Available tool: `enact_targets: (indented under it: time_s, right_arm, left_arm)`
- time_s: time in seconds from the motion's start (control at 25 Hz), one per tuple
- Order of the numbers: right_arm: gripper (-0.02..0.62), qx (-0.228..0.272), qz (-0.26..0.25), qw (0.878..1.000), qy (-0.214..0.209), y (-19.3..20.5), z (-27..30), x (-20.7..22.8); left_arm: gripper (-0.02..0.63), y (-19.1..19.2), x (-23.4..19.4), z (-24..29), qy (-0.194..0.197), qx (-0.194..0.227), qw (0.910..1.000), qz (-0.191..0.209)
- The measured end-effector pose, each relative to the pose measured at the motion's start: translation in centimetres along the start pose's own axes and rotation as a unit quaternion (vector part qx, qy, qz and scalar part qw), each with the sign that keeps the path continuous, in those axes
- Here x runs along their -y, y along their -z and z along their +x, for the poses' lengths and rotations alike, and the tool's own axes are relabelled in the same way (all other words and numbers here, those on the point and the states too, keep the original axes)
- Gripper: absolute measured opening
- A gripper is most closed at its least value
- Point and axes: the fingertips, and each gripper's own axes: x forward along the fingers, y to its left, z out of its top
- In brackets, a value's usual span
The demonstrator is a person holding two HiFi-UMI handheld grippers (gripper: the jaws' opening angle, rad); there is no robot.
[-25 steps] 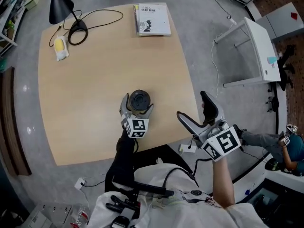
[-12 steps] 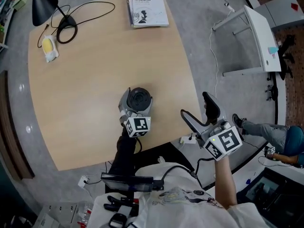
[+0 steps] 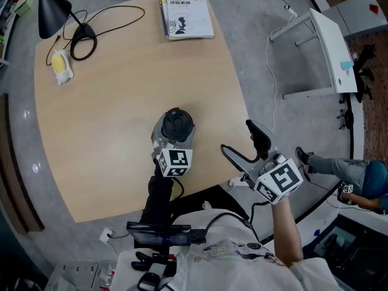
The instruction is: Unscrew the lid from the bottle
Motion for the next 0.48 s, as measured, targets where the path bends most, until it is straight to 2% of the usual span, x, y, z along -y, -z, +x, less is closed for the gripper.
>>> enact_targets:
  time_s: [0.12, 0.24, 0.32, 0.4, 0.48]
  right_arm:
    - [0.394, -0.007, -0.037, 0.997, -0.061, -1.4, 1.9, -2.7]
    - [0.504, -0.024, -0.092, 0.987, -0.13, -3.4, 4.3, -6.0]
    - [0.518, -0.025, -0.131, 0.974, -0.184, -5.0, 4.6, -8.2]
    - [0.521, 0.0, -0.166, 0.956, -0.24, -7.1, 3.4, -9.8]
    - [0.469, 0.028, -0.201, 0.937, -0.283, -9.1, 1.1, -10.6]
  left_arm:
    - [0.43, -4.0, 0.8, -1.7, 0.01, 0.022, 0.9996, 0.014]
    - [0.43, -9.0, 2.1, -4.0, 0.026, 0.043, 0.9974, 0.051]
    - [0.43, -12.4, 3.3, -5.7, 0.044, 0.055, 0.9949, 0.073]
    - [0.43, -15.5, 4.7, -7.3, 0.067, 0.067, 0.9916, 0.088]
    - [0.431, -18.3, 6.0, -8.9, 0.085, 0.078, 0.9881, 0.102]
